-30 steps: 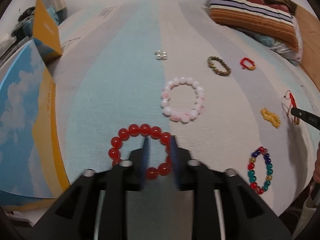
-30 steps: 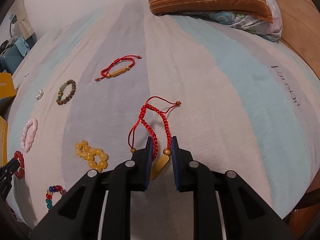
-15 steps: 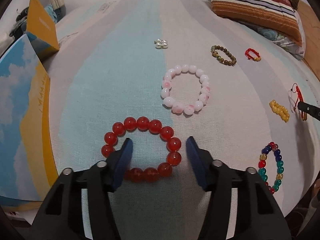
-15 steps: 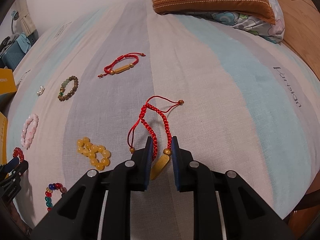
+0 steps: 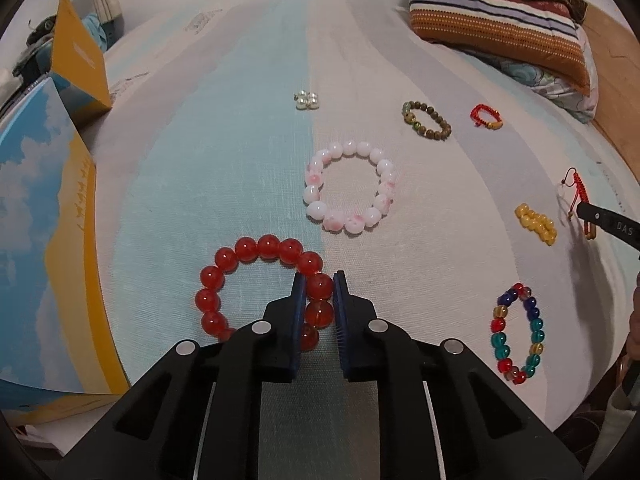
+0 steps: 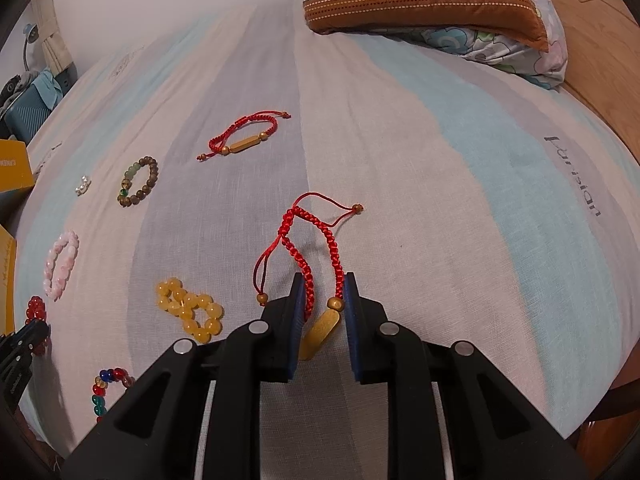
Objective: Organize jewelry
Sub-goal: 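Lift both bracelets and carry them toward the white cardboard box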
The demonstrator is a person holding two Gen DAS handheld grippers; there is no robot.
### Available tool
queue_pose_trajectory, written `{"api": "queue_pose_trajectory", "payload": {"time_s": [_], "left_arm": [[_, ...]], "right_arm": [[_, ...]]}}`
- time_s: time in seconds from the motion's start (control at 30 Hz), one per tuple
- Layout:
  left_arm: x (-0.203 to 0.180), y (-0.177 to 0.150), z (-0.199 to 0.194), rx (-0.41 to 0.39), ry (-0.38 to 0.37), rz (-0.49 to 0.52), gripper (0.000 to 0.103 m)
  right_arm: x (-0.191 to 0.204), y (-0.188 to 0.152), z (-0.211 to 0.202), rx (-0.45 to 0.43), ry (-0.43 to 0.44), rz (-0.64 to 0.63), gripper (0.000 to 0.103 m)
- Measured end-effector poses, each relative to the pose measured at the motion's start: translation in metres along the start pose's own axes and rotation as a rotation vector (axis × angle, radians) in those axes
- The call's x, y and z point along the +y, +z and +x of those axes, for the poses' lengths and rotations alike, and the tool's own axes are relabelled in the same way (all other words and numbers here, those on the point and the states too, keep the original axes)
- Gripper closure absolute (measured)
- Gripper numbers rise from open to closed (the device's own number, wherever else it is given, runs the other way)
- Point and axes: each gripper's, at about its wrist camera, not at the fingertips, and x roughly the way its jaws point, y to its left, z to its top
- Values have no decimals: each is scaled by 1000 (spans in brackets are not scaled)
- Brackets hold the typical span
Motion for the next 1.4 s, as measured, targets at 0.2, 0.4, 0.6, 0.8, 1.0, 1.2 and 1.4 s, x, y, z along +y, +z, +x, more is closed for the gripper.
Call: {"api": "queue_pose_trajectory", "payload": {"time_s": [0.2, 0.4, 0.6, 0.8, 1.0, 1.2, 1.4], "left_arm": [[1, 2, -10, -21, -9, -10, 90], [2, 6, -22, -37, -14, -21, 90], [5, 12, -35, -44, -24, -36, 90], [6, 22, -48, -57, -30, -38, 90], [14, 32, -68, -74, -49, -46, 90], [23, 41, -90, -110, -57, -49, 90], [43, 52, -120, -153, -39, -64, 90]], "right_arm": [[0, 1, -6, -21, 8, 3, 85], [1, 4, -16, -40, 26, 5, 85], [7, 7, -29, -59, 39, -1, 85], [23, 11, -43, -79, 55, -17, 85], [47, 15, -53, -86, 66, -46, 85], [84, 20, -75, -104, 89, -91, 85], [136, 28, -100, -127, 134, -136, 85]]}}
